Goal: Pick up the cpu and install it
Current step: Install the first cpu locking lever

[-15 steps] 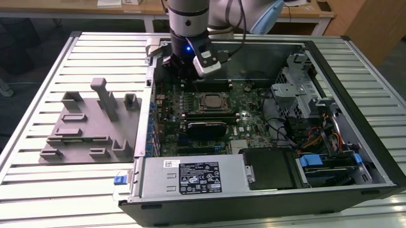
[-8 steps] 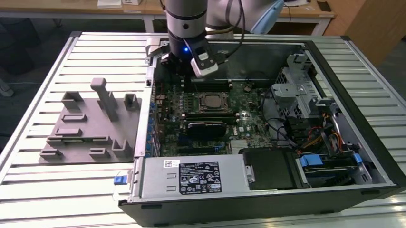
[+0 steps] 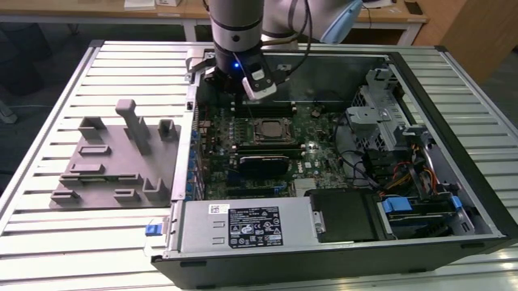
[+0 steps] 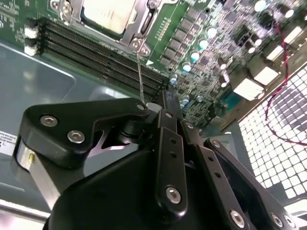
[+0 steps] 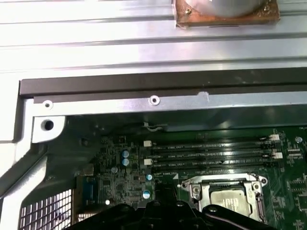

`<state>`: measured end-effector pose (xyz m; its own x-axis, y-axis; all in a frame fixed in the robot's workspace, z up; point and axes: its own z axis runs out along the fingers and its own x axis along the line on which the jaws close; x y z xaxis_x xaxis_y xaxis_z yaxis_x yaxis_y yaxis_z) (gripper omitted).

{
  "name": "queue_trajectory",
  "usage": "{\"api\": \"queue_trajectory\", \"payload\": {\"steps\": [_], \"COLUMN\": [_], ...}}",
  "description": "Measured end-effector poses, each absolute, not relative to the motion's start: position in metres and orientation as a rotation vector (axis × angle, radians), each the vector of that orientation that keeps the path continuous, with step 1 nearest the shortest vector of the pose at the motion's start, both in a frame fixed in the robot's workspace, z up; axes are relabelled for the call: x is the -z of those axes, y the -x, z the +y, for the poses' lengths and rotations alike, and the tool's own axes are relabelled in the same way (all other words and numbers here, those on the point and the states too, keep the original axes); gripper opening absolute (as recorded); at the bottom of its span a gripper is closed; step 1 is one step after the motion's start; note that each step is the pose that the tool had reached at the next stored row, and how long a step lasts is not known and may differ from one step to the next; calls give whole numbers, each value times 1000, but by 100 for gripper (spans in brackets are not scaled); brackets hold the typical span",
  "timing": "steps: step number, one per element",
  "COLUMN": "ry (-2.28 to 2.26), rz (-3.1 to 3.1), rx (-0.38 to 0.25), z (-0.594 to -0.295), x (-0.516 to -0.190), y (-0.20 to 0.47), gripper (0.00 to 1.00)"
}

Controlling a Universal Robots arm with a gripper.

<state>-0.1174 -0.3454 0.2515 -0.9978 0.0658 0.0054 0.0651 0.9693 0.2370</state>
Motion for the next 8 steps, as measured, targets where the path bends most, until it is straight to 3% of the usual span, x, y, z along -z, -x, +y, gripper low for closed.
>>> {"api": "queue_trajectory", "payload": {"steps": [8], "ry": [-102], "rz": [3111], "rx": [-416], "z": [-346], "x": [-248], "y": [117], "gripper": [11]}}
